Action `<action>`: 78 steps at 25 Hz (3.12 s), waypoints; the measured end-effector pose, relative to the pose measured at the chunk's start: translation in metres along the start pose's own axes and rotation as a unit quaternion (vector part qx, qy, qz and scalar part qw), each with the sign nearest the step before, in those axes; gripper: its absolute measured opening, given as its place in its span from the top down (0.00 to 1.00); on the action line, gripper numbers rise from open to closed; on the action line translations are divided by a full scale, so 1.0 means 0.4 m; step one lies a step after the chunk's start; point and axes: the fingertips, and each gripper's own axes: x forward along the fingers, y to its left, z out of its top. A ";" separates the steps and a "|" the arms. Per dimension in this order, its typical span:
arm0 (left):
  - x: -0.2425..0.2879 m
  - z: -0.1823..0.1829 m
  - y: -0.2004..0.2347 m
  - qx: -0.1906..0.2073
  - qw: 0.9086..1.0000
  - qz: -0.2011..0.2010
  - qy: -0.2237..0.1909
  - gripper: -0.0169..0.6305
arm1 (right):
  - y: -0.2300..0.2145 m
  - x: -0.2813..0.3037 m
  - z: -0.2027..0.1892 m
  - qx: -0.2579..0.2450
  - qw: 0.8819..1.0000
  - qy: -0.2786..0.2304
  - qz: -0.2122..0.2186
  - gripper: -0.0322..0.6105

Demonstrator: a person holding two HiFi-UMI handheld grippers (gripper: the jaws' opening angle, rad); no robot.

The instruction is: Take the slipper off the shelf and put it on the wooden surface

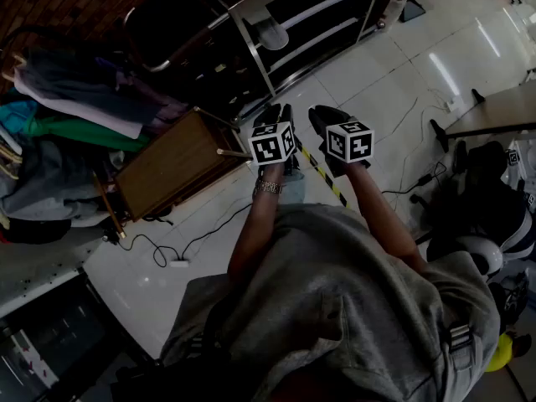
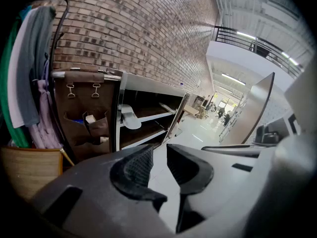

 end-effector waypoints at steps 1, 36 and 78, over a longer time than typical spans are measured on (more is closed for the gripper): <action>0.017 0.027 0.020 0.001 1.000 -0.008 0.003 0.84 | 0.001 0.035 0.020 -0.017 1.000 0.003 -0.007 0.83; 0.173 -0.010 0.324 -0.062 0.993 0.047 0.090 0.84 | -0.461 0.879 0.201 0.209 0.977 -0.040 -0.011 0.83; -1.137 -0.691 0.971 -0.165 0.953 0.249 -0.049 0.87 | 1.103 0.293 -1.043 -0.088 0.973 0.163 0.136 0.84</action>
